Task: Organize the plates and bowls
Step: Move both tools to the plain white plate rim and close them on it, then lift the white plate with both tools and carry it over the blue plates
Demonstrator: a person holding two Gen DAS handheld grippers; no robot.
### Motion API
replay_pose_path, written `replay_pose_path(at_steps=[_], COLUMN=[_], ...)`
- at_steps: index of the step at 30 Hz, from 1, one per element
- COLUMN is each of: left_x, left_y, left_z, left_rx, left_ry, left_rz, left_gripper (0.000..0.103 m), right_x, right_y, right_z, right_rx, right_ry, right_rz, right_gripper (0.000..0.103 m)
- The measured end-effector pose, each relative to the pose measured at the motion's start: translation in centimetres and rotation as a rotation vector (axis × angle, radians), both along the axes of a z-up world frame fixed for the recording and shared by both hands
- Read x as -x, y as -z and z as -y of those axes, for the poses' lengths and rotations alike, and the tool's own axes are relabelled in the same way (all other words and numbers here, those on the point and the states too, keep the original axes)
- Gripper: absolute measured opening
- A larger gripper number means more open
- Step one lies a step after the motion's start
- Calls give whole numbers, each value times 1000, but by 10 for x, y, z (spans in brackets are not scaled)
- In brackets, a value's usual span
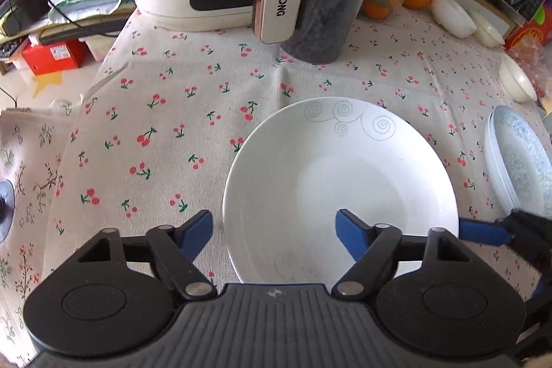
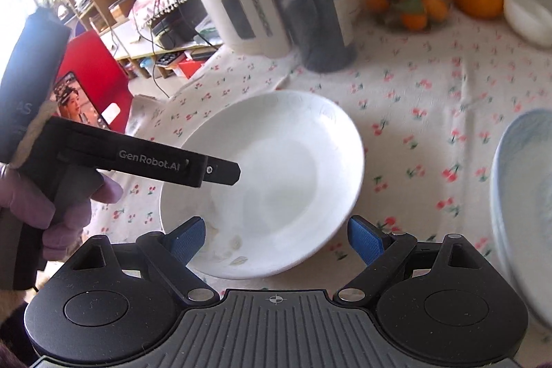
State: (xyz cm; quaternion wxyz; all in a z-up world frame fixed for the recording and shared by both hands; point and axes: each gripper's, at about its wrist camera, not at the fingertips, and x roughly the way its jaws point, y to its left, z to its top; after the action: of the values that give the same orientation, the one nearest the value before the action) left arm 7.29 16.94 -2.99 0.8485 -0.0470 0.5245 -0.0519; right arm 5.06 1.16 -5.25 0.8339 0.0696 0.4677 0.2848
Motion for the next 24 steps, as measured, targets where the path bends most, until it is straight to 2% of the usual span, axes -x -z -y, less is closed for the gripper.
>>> replay_pose_path(at_steps=[4, 8, 10, 13, 15, 18, 21, 24], left_x=[-2, -1, 0, 0, 1, 0, 1, 1], left_y=[3, 2, 2, 1, 1, 1, 0, -5], left_z=[-4, -5, -5, -8, -11, -16, -16, -14], left_rx=[32, 40, 35, 21, 15, 30, 33, 27], left_ry=[-13, -14, -19, -32, -43, -64, -71, -69], left_rz=[-26, -25, -25, -17, -7, -2, 12, 44], left_gripper=[55, 50, 47, 39, 33, 28, 26, 25], right_x=[-3, -7, -7, -8, -9, -11, -11, -6], right_y=[4, 5, 5, 6, 6, 6, 5, -1], right_z=[-1, -2, -2, -1, 2, 9, 12, 10], right_rx=[-25, -36, -27, 5, 29, 36, 37, 52], right_ry=[29, 61, 74, 91, 114, 140, 149, 138], right_rz=[-18, -27, -22, -1, 11, 7, 10, 44], right_gripper=[91, 91, 87, 72, 51, 35, 30, 30])
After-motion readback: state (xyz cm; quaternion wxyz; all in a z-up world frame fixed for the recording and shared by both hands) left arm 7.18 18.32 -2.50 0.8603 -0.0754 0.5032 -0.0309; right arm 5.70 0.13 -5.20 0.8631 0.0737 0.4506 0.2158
